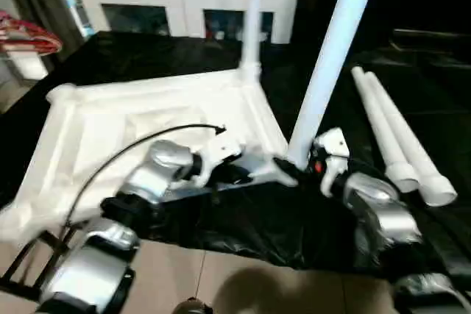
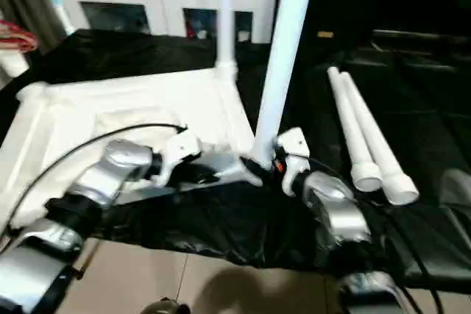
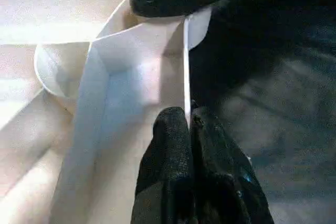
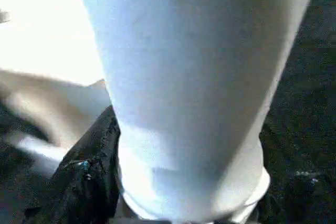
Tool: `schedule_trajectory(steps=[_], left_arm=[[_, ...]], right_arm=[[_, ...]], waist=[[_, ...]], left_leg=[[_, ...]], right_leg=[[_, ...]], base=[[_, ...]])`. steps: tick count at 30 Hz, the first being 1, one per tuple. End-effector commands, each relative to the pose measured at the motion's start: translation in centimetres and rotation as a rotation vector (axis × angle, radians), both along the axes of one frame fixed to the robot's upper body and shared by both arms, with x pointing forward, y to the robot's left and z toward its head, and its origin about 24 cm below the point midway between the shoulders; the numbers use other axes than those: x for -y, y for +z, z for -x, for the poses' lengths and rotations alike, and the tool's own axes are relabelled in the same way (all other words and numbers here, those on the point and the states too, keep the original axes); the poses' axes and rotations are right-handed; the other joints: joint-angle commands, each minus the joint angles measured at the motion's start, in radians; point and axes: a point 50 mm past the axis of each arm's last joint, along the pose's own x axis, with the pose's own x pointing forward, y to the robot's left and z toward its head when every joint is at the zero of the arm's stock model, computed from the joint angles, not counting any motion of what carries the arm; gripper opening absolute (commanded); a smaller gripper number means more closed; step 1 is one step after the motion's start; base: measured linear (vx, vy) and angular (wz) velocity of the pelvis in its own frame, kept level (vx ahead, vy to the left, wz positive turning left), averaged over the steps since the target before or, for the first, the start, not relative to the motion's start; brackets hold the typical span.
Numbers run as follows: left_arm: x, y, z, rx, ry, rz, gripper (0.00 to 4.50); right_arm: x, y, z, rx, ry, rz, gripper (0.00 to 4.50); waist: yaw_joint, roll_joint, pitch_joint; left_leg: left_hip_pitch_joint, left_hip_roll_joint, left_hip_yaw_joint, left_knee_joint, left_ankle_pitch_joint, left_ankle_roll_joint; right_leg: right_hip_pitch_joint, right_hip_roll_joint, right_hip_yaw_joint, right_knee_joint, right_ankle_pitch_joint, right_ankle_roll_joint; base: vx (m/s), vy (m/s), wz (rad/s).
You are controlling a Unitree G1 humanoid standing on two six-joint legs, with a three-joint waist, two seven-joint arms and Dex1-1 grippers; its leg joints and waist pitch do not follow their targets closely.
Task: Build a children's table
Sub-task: Rotate leg to tighten
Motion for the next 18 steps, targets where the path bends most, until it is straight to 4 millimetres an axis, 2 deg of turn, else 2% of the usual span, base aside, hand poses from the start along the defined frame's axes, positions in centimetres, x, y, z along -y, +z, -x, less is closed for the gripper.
schedule_trajectory(steps=[1, 2, 5, 7, 11, 14, 15, 16, 18], left_arm=[[2.1, 0.5, 0.0, 0.035, 0.004, 0.017, 0.00], [2.6, 0.3, 0.0, 0.050, 0.020, 0.009, 0.00], [3.5, -0.1, 0.6, 0.066, 0.008, 0.006, 0.00], [3.7, -0.3, 0.8, 0.060, 0.000, 0.011, 0.00], [3.1, -0.1, 0.9, 0.100, -0.036, 0.030, 0.00], [2.5, 0.3, 1.1, 0.108, -0.073, 0.053, 0.00], [2.0, 0.3, 1.2, 0.093, -0.104, 0.052, 0.00], [2.0, 0.3, 1.2, 0.093, -0.104, 0.052, 0.00], [1.4, 0.3, 1.5, 0.076, -0.152, 0.049, 0.00]], right_arm=[[-2.4, -1.9, 0.5, -0.087, -0.001, -0.008, 2.78], [-2.8, -2.0, 0.2, -0.082, -0.035, 0.004, 2.78], [-3.6, -1.9, 0.0, -0.055, -0.055, 0.019, 2.78], [-3.8, -1.8, -0.1, -0.051, -0.052, -0.011, 3.34], [-3.4, -1.1, 0.0, -0.009, 0.013, 0.000, 3.63], [-3.0, -0.8, 0.3, 0.014, 0.103, 0.027, 3.63], [-2.6, -0.7, 0.8, 0.014, 0.183, 0.045, 3.63], [-2.6, -0.7, 0.8, 0.014, 0.183, 0.045, 3.63], [-2.2, -0.6, 1.5, 0.016, 0.289, 0.062, 3.63]], waist=[[-0.004, -0.005, -0.060], [-0.005, -0.002, -0.062], [-0.010, -0.003, -0.060], [-0.011, -0.005, -0.059], [-0.011, -0.005, -0.060], [-0.010, -0.008, -0.065], [-0.007, -0.009, -0.068], [-0.006, -0.010, -0.070], [-0.003, -0.011, -0.071]], left_leg=[[0.017, 0.045, -0.023, -0.077, -0.339, -0.015], [0.018, 0.046, -0.023, -0.077, -0.341, -0.014], [0.019, 0.045, -0.024, -0.079, -0.358, -0.011], [0.018, 0.046, -0.023, -0.080, -0.370, -0.002], [0.016, 0.047, -0.024, -0.081, -0.373, 0.005], [0.013, 0.048, -0.021, -0.077, -0.324, 0.019], [0.010, 0.046, -0.021, -0.073, -0.292, 0.030], [0.009, 0.046, -0.019, -0.070, -0.271, 0.039], [0.006, 0.046, -0.015, -0.063, -0.214, 0.071]], right_leg=[[0.039, -0.070, 0.041, -0.089, -0.312, -0.191], [0.038, -0.071, 0.041, -0.089, -0.312, -0.191], [0.038, -0.068, 0.040, -0.092, -0.323, -0.183], [0.039, -0.067, 0.041, -0.094, -0.327, -0.177], [0.040, -0.068, 0.042, -0.093, -0.318, -0.174], [0.043, -0.065, 0.042, -0.085, -0.240, -0.184], [0.048, -0.065, 0.041, -0.079, -0.195, -0.194], [0.049, -0.064, 0.040, -0.076, -0.166, -0.200], [0.051, -0.063, 0.039, -0.068, -0.088, -0.220]], base=[[0.000, 0.000, 0.00], [0.000, 0.000, 0.00], [0.000, 0.000, 0.00], [0.000, 0.000, 0.00], [0.000, 0.000, 0.00], [0.000, 0.000, 0.00], [0.000, 0.000, 0.00], [0.000, 0.000, 0.00], [0.000, 0.000, 0.00]])
